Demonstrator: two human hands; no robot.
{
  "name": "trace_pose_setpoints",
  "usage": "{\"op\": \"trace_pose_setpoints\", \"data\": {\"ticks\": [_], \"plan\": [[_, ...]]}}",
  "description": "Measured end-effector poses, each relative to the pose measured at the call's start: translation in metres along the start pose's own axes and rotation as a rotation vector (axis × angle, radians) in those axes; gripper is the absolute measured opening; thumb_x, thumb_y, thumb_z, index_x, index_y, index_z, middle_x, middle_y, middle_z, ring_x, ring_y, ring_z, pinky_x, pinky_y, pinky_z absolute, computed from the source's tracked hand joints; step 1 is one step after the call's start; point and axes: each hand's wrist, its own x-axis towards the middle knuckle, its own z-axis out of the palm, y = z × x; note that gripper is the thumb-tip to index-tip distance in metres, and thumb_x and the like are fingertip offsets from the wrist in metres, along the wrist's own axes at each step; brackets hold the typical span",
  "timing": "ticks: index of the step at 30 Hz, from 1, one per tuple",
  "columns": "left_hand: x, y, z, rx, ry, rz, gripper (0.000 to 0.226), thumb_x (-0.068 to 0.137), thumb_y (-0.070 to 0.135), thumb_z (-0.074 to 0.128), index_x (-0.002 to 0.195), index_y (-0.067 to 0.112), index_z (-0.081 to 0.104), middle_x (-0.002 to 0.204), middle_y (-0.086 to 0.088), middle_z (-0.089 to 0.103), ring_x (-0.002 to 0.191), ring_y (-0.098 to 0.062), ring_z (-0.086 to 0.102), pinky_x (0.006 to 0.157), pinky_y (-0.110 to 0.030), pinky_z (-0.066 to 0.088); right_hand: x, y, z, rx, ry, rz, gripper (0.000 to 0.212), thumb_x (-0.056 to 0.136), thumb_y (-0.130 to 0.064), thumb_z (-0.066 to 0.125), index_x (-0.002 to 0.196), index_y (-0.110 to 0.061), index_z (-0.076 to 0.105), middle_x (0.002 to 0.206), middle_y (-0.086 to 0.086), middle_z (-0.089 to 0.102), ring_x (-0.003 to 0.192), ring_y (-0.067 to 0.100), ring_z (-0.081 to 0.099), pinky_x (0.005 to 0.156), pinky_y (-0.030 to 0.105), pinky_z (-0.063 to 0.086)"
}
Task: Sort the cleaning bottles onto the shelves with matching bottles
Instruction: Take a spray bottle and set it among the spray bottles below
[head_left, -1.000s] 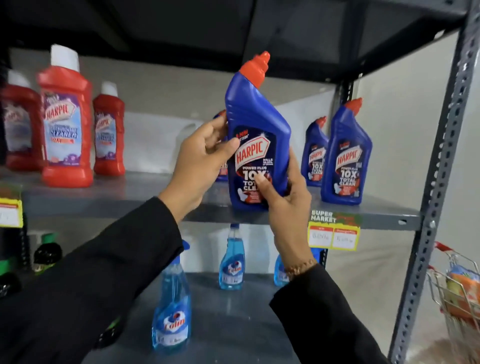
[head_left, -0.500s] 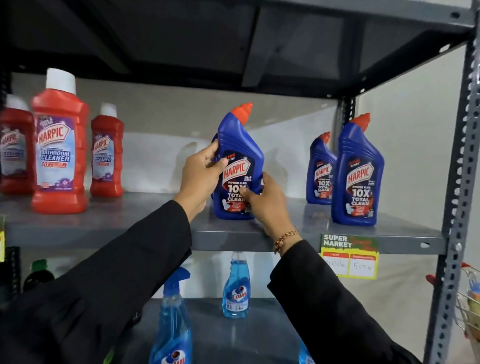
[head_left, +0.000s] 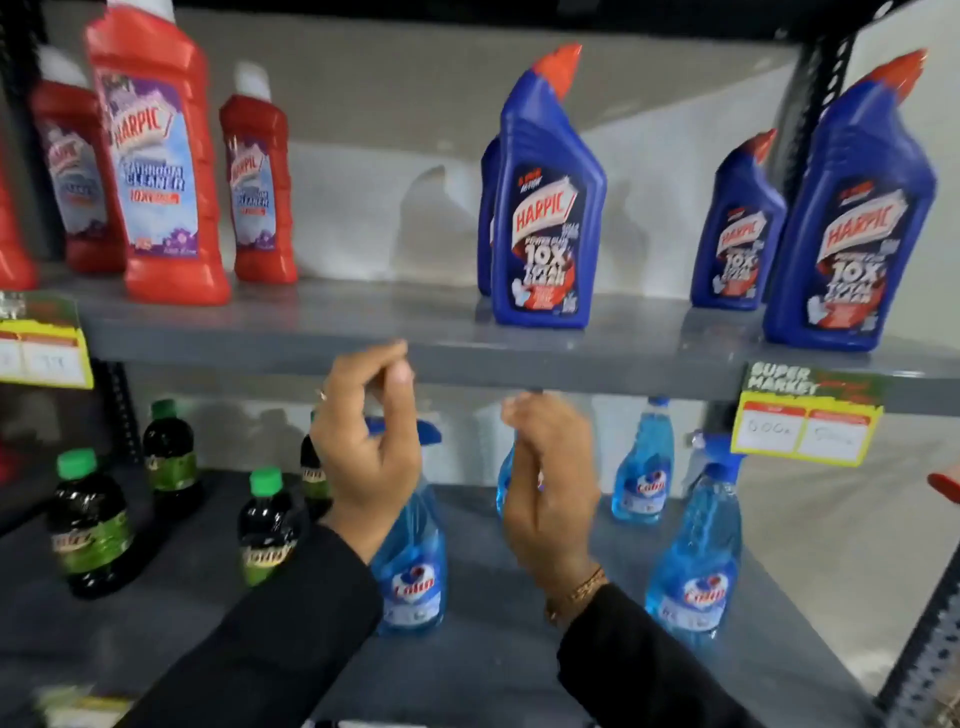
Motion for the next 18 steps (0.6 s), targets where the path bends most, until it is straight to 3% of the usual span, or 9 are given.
{"op": "trace_pose_setpoints", "data": {"ticks": [2, 5, 7, 9, 12, 15, 18], "plan": [[-0.046, -0.023, -0.019, 0.089, -0.091, -0.15, 0.012, 0.091, 0.023, 0.049, 0.098, 0.015, 0.055, 0.084, -0.002, 0.056, 0.075, -0.005, 0.049, 0.073, -0.012, 0.042, -0.05, 0.004, 0.014, 0.05, -0.169, 0.227, 0.02, 0.091, -0.011, 0.042, 0.106, -0.018, 0.053, 0.104, -0.006, 0.056, 0.1, 0.014, 0.052, 0.096, 0.011, 0.035], [-0.103, -0.054, -0.042, 0.244, -0.247, -0.522, 0.027, 0.085, 0.031, 0.053, 0.108, 0.016, 0.053, 0.103, -0.003, 0.053, 0.093, -0.006, 0.05, 0.086, -0.031, 0.046, -0.114, 0.017, 0.033, 0.027, -0.43, 0.627, 0.04, 0.086, -0.008, 0.052, 0.124, -0.02, 0.045, 0.118, 0.0, 0.053, 0.116, 0.023, 0.049, 0.097, -0.001, 0.021], [-0.121, -0.066, -0.05, 0.281, -0.394, -0.764, 0.05, 0.086, 0.035, 0.06, 0.128, 0.014, 0.043, 0.127, -0.004, 0.049, 0.118, -0.015, 0.046, 0.101, -0.036, 0.04, -0.137, 0.025, 0.045, 0.034, -0.57, 0.836, 0.057, 0.085, -0.006, 0.06, 0.136, -0.009, 0.035, 0.135, 0.013, 0.045, 0.13, 0.028, 0.038, 0.101, 0.005, 0.017], [-0.13, -0.07, -0.054, 0.24, -0.545, -0.958, 0.064, 0.086, 0.038, 0.06, 0.14, 0.019, 0.03, 0.141, 0.003, 0.041, 0.13, -0.011, 0.037, 0.103, -0.024, 0.033, -0.149, 0.028, 0.055, 0.075, -0.611, 0.981, 0.064, 0.085, -0.007, 0.062, 0.14, -0.009, 0.029, 0.139, 0.014, 0.044, 0.131, 0.026, 0.039, 0.104, 0.019, 0.026], [-0.133, -0.066, -0.053, 0.225, -0.686, -1.027, 0.056, 0.091, 0.033, 0.055, 0.141, 0.021, 0.031, 0.118, 0.015, 0.044, 0.11, 0.001, 0.041, 0.072, 0.007, 0.03, -0.157, 0.026, 0.066, 0.12, -0.516, 1.118, 0.061, 0.086, -0.006, 0.059, 0.139, -0.018, 0.032, 0.132, 0.013, 0.053, 0.117, 0.021, 0.052, 0.098, 0.028, 0.041], [-0.13, -0.064, -0.046, 0.254, -0.678, -0.973, 0.049, 0.091, 0.028, 0.055, 0.137, 0.019, 0.038, 0.108, 0.015, 0.045, 0.101, 0.003, 0.042, 0.062, 0.011, 0.025, -0.159, 0.028, 0.068, 0.072, -0.445, 1.142, 0.056, 0.086, -0.004, 0.057, 0.136, -0.017, 0.037, 0.126, 0.012, 0.058, 0.107, 0.015, 0.055, 0.083, 0.008, 0.039], [-0.134, -0.059, -0.033, 0.216, -0.683, -0.947, 0.045, 0.09, 0.026, 0.058, 0.133, 0.02, 0.044, 0.104, 0.019, 0.049, 0.094, 0.007, 0.046, 0.063, 0.011, 0.028, -0.156, 0.034, 0.055, 0.043, -0.43, 1.159, 0.057, 0.088, -0.004, 0.056, 0.139, -0.018, 0.034, 0.125, 0.009, 0.059, 0.108, 0.015, 0.056, 0.079, 0.005, 0.038]]}}
